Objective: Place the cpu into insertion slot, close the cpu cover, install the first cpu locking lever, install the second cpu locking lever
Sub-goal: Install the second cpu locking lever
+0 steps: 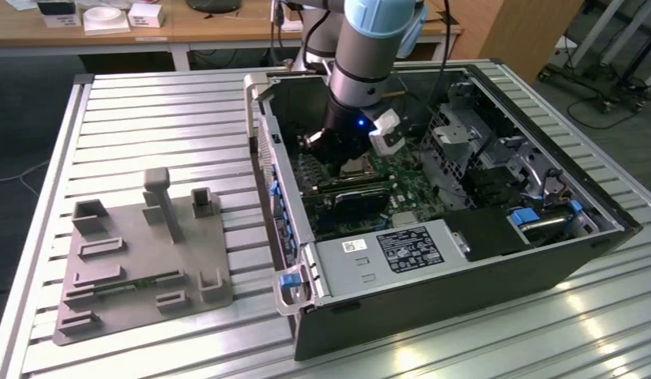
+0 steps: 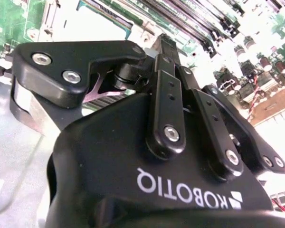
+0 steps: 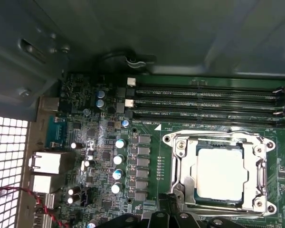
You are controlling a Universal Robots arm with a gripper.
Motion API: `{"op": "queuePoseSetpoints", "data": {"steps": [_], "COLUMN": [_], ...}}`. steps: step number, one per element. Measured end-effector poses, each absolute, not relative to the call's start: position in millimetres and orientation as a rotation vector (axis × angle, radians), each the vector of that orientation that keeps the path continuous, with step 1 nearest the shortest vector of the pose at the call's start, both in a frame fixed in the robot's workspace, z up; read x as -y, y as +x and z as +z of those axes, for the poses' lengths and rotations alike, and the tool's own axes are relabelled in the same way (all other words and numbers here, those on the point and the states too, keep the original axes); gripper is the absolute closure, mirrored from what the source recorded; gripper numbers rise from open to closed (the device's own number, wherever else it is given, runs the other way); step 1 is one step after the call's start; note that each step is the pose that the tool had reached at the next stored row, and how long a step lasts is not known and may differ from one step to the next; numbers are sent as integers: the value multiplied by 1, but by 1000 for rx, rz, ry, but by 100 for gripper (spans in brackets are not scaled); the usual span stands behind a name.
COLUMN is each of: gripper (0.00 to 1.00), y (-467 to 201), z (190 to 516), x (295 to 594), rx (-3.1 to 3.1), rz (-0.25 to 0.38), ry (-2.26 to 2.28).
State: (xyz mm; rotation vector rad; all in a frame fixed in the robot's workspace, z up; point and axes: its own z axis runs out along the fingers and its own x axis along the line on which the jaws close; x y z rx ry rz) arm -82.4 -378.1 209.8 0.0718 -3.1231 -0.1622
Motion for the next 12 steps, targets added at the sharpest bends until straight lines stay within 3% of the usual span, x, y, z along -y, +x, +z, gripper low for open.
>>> {"op": "queuePoseSetpoints", "data": {"steps": [12], "gripper": [90], "y": [-82], "z": [215], "x": [378], "rx": [3123], "rz": [-162], "ry": [72]}}
